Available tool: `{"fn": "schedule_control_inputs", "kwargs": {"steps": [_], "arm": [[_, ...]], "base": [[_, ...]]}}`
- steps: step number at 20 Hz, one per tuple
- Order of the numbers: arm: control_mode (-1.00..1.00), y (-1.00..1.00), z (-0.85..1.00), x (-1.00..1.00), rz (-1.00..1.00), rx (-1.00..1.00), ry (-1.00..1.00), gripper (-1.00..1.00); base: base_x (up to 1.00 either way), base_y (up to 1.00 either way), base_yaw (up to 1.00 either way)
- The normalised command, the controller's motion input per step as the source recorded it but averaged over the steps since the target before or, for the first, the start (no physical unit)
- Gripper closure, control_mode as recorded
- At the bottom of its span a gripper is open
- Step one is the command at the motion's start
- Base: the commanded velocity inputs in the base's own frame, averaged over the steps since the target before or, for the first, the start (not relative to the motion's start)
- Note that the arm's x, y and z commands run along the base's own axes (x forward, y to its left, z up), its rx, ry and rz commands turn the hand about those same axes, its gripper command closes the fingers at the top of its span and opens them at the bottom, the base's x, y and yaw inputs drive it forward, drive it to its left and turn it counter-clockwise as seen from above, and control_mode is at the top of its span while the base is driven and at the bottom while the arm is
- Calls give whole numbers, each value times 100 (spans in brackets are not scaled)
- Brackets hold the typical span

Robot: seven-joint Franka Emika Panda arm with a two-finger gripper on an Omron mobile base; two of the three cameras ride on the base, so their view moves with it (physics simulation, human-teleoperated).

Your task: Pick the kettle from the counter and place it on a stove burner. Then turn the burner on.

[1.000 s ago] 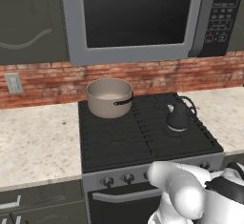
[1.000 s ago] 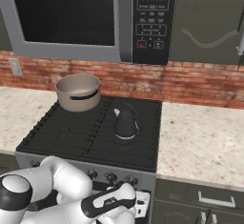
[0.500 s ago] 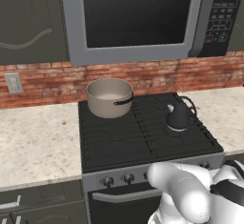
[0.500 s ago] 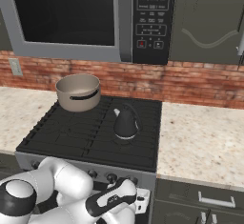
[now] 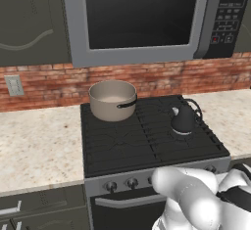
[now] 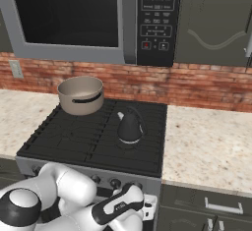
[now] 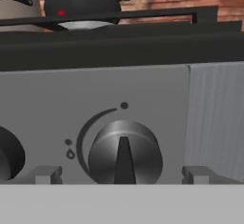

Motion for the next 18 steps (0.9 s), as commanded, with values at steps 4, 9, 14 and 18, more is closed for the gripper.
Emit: {"fn": "schedule_control_inputs", "kwargs": {"steps": [4,9,14,18], "arm": [[-100,-1,0,21,0,0,0,-100],[-100,0,0,32,0,0,0,-100],[-100,0,-8,27,0,0,0,-100],[-100,-3,-14,8,0,0,0,-100]], "base": [[0,0,0],[0,0,0],[0,0,0],[0,0,0]]}}
